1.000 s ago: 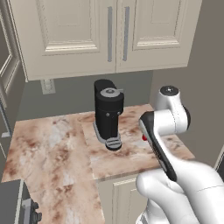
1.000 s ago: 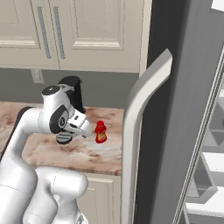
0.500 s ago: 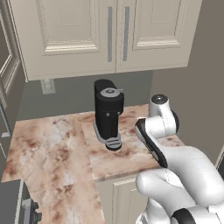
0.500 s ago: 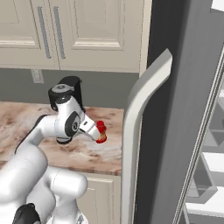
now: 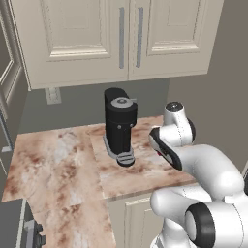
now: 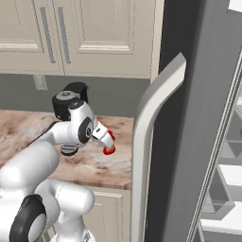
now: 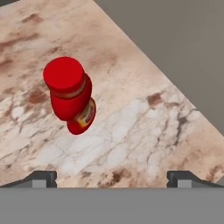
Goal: Place the ketchup and mayonnaise from the counter to the top shelf of the fridge. If the existing items in the fridge are on the top shelf, move them to other shelves.
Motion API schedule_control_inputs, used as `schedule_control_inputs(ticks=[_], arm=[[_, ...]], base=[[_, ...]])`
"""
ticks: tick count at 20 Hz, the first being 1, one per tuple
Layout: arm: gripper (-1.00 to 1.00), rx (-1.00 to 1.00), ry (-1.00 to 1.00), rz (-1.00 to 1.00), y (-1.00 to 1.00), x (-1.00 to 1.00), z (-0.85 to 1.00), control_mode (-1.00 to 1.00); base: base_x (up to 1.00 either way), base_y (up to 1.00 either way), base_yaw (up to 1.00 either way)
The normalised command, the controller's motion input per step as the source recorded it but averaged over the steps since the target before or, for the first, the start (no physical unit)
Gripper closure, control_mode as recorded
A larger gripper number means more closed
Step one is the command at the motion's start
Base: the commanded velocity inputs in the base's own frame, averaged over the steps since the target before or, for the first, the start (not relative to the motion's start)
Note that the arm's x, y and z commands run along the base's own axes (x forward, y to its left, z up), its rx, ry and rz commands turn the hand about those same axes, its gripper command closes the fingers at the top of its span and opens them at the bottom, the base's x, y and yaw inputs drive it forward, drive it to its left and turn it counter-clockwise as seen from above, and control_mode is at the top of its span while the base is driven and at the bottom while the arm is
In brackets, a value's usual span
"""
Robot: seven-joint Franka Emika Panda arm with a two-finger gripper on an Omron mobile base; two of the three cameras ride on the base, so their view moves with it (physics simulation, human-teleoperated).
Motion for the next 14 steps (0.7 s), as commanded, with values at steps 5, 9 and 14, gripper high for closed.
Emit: schedule_control_inputs(ticks=[5,9,14], arm=[[-1.0,-0.01,-0.05,0.0,0.06,0.08,-0.08,-1.0],[-1.0,-0.03,-0.07,0.0,0.18,0.04,-0.16,-1.0],[-1.0,-0.04,-0.04,0.0,0.13,0.06,-0.14,-1.0]], base=[[0.0,0.0,0.0],[0.0,0.0,0.0],[0.0,0.0,0.0]])
